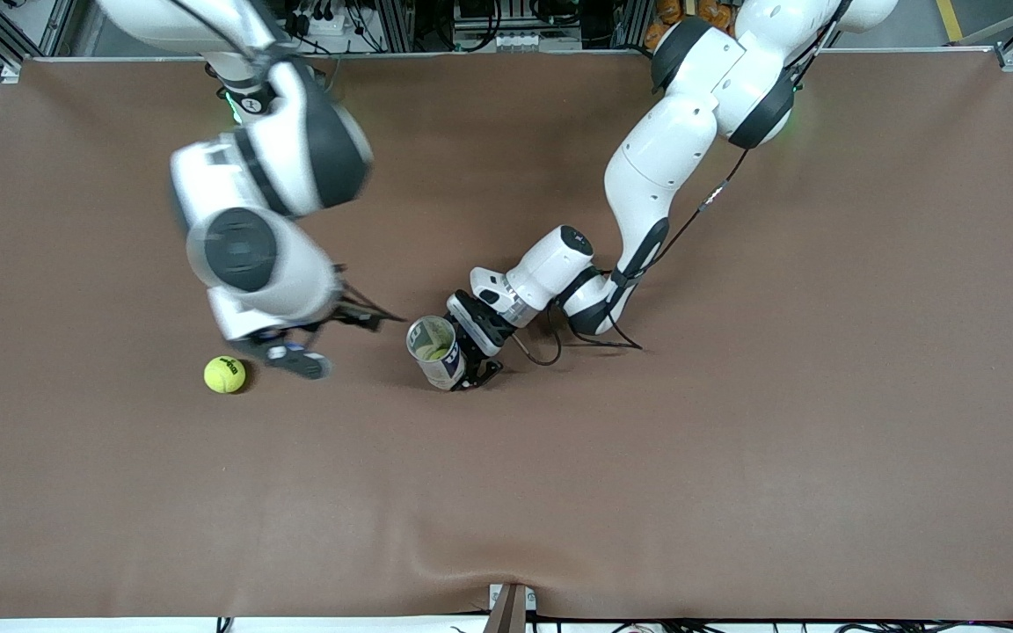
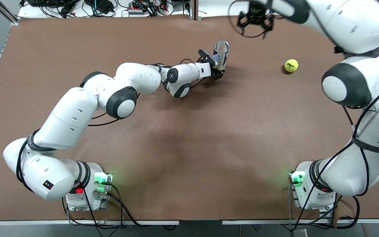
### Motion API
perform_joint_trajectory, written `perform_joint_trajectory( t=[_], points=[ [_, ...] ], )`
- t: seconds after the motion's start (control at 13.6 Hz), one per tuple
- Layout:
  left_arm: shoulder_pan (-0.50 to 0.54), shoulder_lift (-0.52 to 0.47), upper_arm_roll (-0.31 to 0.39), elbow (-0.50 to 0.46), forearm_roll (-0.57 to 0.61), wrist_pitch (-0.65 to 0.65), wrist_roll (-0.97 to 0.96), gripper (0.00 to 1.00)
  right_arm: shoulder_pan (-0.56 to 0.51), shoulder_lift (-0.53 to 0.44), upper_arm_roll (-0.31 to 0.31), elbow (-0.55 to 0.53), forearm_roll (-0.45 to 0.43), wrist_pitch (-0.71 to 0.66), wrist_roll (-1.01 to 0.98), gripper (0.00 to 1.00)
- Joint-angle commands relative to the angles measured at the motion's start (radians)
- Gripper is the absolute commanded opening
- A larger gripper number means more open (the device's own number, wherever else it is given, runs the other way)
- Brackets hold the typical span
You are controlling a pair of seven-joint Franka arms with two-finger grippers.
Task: Insert tennis ball vertically with right arm
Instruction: 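Move the right gripper to the second yellow tennis ball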
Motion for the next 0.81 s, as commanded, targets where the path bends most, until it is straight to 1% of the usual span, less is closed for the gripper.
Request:
perform_joint_trajectory(
  t=[0.0,0.15,0.37,0.44,0.51,0.66,0.73],
  points=[
    [0.009,0.025,0.009,0.002,-0.016,0.006,-0.001,0.80,-0.125,-0.059,0.019,-0.013,0.003,-0.036,-0.110,1.00],
    [0.009,0.023,0.009,0.001,-0.016,0.008,-0.001,0.80,-0.195,-0.057,0.018,-0.022,-0.008,-0.053,-0.224,1.00],
    [0.015,0.020,0.009,-0.001,-0.014,0.008,-0.001,0.80,-0.310,-0.044,0.019,-0.055,-0.032,-0.026,-0.406,1.00],
    [0.016,0.019,0.009,-0.001,-0.013,0.008,-0.001,0.80,-0.333,-0.027,0.018,-0.083,-0.037,0.009,-0.468,1.00],
    [0.018,0.017,0.009,-0.002,-0.011,0.008,-0.001,0.80,-0.358,-0.027,0.018,-0.134,-0.048,0.072,-0.521,1.00],
    [0.031,0.017,0.009,-0.005,-0.004,0.008,0.000,0.80,-0.372,-0.027,0.018,-0.243,-0.064,0.196,-0.554,1.00],
    [0.035,0.015,0.009,-0.013,-0.002,0.008,0.002,0.80,-0.367,-0.028,0.018,-0.299,-0.104,0.259,-0.554,1.00]
  ],
)
